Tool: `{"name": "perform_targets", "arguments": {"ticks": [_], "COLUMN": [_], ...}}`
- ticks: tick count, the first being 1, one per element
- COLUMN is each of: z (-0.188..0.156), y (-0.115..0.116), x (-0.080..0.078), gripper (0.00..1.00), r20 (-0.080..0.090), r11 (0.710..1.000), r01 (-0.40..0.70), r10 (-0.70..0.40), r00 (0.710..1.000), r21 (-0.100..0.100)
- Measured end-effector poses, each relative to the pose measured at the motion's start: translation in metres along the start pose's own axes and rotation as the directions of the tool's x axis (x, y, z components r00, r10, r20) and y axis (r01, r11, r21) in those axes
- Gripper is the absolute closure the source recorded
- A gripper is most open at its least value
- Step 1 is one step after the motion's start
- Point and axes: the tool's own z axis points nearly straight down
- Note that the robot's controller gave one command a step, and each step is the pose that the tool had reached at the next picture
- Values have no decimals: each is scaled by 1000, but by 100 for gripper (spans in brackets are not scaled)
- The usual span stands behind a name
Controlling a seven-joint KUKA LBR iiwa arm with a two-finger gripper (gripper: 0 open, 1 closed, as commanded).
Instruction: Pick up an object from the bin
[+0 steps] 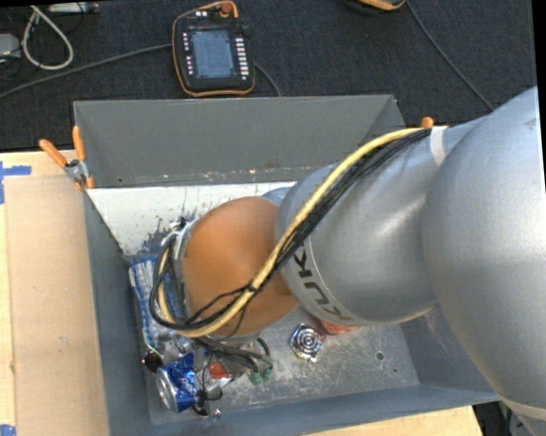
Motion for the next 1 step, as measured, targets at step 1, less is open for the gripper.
{"name": "perform_targets", "arguments": {"ticks": [1], "z": [-19], "y": [0], "x": [1], "gripper": [100], "r20": [-4], "r11": [1000], "r01": [-1], "r10": [1], "r00": [1000], "r21": [0]}}
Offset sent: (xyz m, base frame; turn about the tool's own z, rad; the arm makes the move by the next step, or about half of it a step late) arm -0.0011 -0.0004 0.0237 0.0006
